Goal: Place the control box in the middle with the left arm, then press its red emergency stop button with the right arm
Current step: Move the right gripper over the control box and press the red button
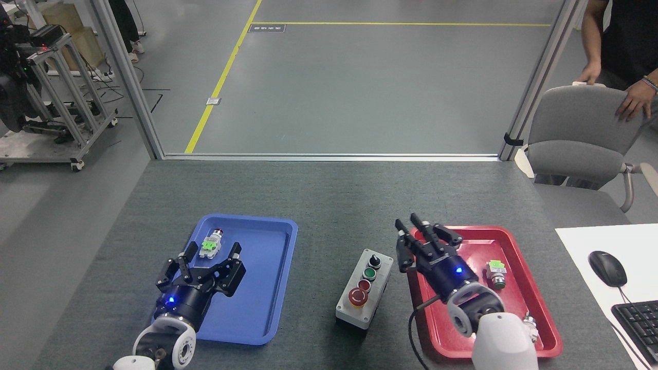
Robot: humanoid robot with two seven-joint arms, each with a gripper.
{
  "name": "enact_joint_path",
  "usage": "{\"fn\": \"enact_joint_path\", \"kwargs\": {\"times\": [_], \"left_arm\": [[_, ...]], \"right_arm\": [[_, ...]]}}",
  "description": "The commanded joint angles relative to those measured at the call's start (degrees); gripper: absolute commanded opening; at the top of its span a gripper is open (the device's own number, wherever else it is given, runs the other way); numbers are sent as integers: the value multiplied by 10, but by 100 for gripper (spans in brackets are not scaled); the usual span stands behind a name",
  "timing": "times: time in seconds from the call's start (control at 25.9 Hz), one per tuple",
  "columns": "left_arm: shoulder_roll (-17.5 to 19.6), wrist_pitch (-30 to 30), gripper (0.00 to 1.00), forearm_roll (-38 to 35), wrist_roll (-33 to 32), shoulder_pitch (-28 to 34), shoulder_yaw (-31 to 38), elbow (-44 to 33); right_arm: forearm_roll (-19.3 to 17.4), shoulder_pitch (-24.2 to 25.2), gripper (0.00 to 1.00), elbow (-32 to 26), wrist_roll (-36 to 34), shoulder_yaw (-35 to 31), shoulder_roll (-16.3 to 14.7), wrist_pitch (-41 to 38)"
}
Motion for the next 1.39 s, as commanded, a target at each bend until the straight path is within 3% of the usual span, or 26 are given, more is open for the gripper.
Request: {"fn": "enact_joint_path", "kwargs": {"times": [0.0, 0.12, 0.39, 0.58, 1.04, 1.2, 1.24, 1.31, 1.35], "left_arm": [[-1, 7, 99, 4, 1, -9, 17, 15], [-1, 8, 99, 4, 6, -10, 18, 15], [0, 6, 99, 4, 52, -7, 40, 11], [3, 6, 99, 4, 50, -5, 41, 11], [2, 7, 99, 4, 48, -6, 61, 16], [0, 8, 99, 5, 52, -4, 62, 17], [0, 7, 99, 5, 52, -3, 62, 17], [2, 2, 99, 4, 48, -3, 62, 17], [6, -2, 99, 4, 47, -3, 61, 18]], "right_arm": [[45, -2, 0, 31, 3, 86, 20, 61], [47, -1, 0, 61, 3, 133, 38, 98], [47, 2, 0, 78, 2, 156, 42, 100], [47, 4, 0, 82, 2, 159, 42, 101], [49, 10, 0, 156, 3, 162, 52, 96], [42, 16, 0, 141, 1, 154, 56, 99], [37, 14, 15, 125, 2, 150, 57, 103], [13, 7, 88, 90, 2, 110, 52, 129], [-8, 4, 100, 75, 1, 84, 50, 136]]}}
